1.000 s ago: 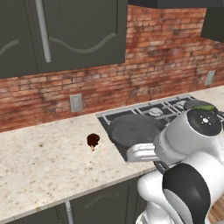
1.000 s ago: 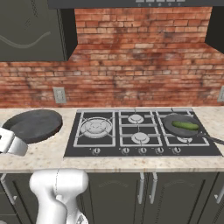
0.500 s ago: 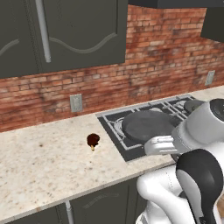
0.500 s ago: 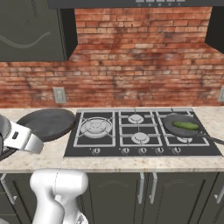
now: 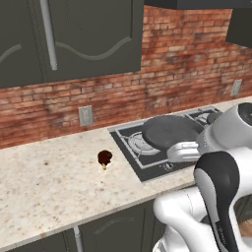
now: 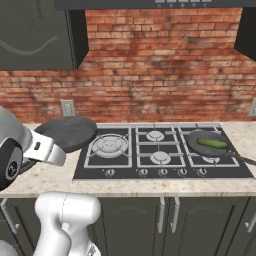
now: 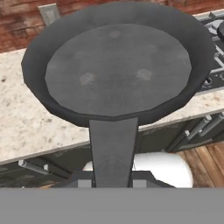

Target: Place both pans onto different burners. Then place the cucumber and the steak on different pans.

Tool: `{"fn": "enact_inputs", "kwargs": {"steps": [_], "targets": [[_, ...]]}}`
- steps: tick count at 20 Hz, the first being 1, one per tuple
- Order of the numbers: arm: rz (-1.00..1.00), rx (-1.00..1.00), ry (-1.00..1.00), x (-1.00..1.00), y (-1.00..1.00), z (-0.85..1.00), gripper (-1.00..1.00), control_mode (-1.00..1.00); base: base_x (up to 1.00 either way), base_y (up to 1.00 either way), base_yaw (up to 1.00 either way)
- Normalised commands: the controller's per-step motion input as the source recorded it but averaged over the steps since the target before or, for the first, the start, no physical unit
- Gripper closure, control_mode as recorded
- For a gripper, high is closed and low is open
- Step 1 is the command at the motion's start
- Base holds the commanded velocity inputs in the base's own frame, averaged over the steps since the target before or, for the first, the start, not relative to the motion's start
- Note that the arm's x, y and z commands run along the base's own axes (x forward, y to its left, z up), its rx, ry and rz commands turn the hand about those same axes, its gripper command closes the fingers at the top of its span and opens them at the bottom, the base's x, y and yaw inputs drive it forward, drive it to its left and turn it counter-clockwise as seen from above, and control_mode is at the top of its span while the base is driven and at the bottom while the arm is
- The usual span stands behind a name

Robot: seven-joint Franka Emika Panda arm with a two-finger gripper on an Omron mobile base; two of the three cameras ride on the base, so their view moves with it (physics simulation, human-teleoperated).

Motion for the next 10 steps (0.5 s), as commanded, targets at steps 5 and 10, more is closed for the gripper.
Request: {"fn": "enact_inputs", "kwargs": {"steps": [5, 10], "targets": [[0.0, 0.0, -0.04, 0.49, -0.15, -0.11, 1.0, -1.0, 0.0, 0.0, 0.0], [0.0, 0.0, -0.03, 0.46, -0.04, -0.22, 1.0, -1.0, 0.0, 0.0, 0.0]]}}
